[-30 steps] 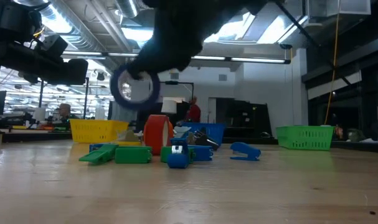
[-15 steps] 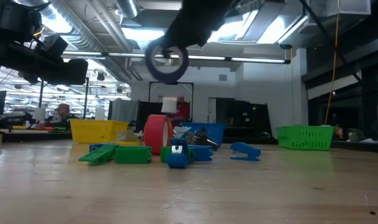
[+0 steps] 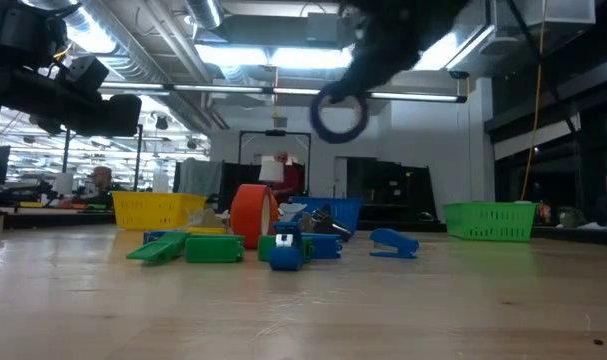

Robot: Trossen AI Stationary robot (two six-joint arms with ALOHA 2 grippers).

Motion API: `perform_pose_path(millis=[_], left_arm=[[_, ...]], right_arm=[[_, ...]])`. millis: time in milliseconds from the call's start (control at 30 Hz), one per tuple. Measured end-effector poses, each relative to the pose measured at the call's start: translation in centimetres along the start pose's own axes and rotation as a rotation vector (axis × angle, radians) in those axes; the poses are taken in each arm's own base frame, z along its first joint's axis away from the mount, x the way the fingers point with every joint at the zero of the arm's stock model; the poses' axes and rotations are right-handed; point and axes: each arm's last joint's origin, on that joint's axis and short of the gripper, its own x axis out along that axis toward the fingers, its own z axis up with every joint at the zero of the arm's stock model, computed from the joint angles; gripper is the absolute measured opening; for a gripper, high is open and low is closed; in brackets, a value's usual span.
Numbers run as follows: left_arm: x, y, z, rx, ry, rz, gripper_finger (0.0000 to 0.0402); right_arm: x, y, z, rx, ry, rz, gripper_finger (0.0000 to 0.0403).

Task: Pick and place Stapler, Stapler remover, tape
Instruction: Put the blue tape into the green basket

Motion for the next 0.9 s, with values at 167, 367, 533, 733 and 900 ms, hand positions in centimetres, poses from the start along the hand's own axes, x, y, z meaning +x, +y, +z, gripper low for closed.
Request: perform_pose_path(millis=[167, 367, 533, 733, 900], left_arm=[[0.0, 0.0, 0.0, 0.001, 0.001, -0.001, 0.0001], [0.0, 0.0, 0.0, 0.0, 0.0, 0.0, 0.0001], [0.0, 0.0, 0.0, 0.0, 0.0, 0.0, 0.0001], [0.0, 0.0, 0.0, 0.0, 0.0, -0.001, 0.0001], [0.0, 0.0, 0.0, 0.0, 0.0, 0.0, 0.0001]], right_arm=[[-2.2, -1.9, -2.8, 0.042, -0.042, -0.057, 0.0108], [-4.7, -4.3, -5.9, 0.096, -0.039, -0.18, 0.0108], [-6.0, -5.7, -8.4, 0.186, -0.031, -0.259, 0.0108], [-6.0, -6.2, -10.7, 0.296, -0.003, -0.293, 0.0108], [-6.0, -6.3, -11.2, 0.336, 0.029, -0.325, 0.0108]])
